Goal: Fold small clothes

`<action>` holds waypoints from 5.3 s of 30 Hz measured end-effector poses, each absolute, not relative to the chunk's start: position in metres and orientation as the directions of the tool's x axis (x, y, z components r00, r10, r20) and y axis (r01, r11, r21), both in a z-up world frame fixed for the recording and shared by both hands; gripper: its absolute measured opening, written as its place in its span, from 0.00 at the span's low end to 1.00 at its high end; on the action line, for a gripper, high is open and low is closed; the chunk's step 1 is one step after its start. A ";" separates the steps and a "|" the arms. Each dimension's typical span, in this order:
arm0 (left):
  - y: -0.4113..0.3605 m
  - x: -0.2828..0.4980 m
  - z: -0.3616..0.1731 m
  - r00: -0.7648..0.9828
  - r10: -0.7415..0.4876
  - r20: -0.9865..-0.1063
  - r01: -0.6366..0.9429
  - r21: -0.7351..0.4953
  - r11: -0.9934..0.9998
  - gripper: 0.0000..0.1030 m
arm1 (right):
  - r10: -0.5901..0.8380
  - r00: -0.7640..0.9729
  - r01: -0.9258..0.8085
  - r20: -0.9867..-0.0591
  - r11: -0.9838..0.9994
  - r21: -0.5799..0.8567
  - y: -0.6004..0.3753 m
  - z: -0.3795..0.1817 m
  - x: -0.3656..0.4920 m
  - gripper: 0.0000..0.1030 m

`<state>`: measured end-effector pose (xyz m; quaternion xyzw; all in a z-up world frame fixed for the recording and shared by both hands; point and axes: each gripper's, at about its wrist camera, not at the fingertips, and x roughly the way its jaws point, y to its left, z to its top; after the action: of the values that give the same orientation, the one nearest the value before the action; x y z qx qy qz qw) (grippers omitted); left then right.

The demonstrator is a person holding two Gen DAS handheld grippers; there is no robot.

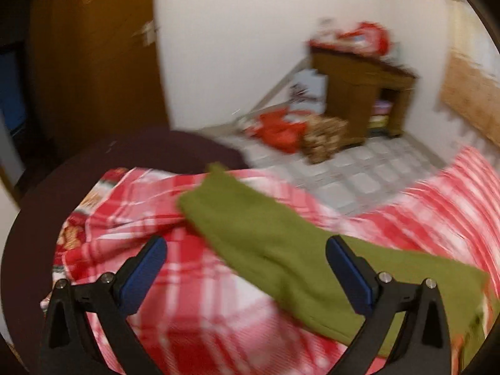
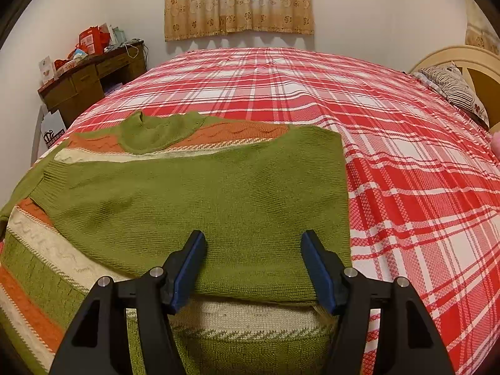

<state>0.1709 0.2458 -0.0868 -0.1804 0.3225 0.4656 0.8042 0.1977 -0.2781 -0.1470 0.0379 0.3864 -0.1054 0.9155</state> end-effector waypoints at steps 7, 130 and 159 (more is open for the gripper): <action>0.301 0.176 -0.122 0.199 0.583 -0.788 -0.916 0.062 0.397 0.97 | -0.164 0.680 0.220 -0.715 0.975 -0.014 -0.278 -0.147 0.197 0.63; 0.077 0.186 -0.145 0.703 0.153 -0.695 -0.248 -0.038 0.968 1.00 | 0.154 0.804 -0.085 -0.574 0.986 0.146 -0.150 -0.062 0.256 0.02; 0.075 0.194 -0.146 0.685 0.169 -0.709 -0.253 -0.014 0.967 1.00 | -0.204 0.726 0.336 -0.656 0.939 0.080 -0.327 -0.116 0.196 0.04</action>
<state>0.1941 0.0745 -0.1457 -0.0552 0.3800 0.1153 0.9161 0.1955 -0.3268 -0.1157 0.0968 0.3398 -0.1460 0.9240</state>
